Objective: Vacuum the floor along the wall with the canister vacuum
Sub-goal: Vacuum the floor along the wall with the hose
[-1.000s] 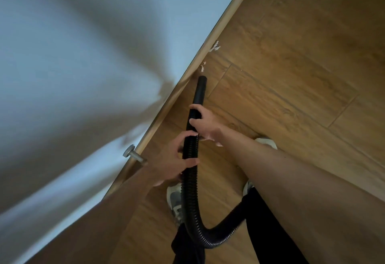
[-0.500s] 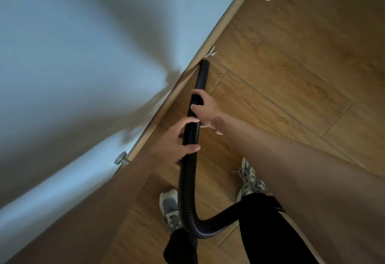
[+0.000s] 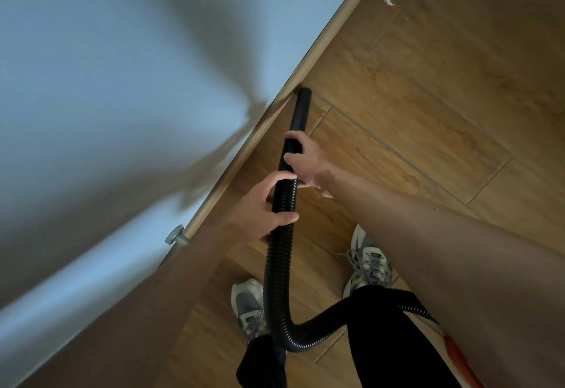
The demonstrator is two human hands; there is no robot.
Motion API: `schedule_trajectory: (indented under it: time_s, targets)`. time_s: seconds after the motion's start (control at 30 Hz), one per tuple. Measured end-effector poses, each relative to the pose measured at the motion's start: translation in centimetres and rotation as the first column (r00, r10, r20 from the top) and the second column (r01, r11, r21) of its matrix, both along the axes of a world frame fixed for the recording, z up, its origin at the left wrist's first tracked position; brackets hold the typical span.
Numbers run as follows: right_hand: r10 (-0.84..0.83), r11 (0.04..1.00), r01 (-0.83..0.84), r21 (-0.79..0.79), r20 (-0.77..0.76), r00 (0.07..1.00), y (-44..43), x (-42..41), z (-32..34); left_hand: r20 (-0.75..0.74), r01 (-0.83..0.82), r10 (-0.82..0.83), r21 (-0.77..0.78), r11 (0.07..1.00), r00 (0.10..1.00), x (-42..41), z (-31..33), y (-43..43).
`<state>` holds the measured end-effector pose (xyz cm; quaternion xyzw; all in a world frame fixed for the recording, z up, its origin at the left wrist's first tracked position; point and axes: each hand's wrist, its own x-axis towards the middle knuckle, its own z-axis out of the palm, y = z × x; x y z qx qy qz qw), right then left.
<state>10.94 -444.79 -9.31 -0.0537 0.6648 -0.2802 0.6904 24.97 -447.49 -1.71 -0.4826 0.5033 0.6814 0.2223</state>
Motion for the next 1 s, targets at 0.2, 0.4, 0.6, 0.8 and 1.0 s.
schedule_trajectory:
  time_s: [0.2,0.4,0.6,0.8,1.0]
  targets:
    - [0.137,0.991,-0.137,0.005,-0.007,0.991,1.7,6.0,0.2,0.071,-0.181,0.176,0.068,0.981,0.982,5.9,1.1,2.6]
    - [0.258,0.966,-0.259,0.006,0.039,0.965,3.5,11.4,0.6,0.184,-0.312,0.293,0.085,0.946,0.938,10.8,2.2,5.5]
    - [0.258,0.966,-0.258,-0.005,0.061,0.964,4.2,11.7,0.6,0.192,-0.302,0.28,0.095,0.949,0.941,11.3,2.2,6.4]
    - [0.115,0.993,-0.115,0.011,0.006,0.993,5.0,7.5,0.7,0.12,-0.158,0.144,0.119,0.98,0.982,7.8,1.7,5.1]
    - [-0.096,0.993,0.098,0.064,-0.032,0.995,6.5,1.9,0.4,0.014,0.247,-0.247,-0.059,0.967,0.969,1.7,0.4,3.7]
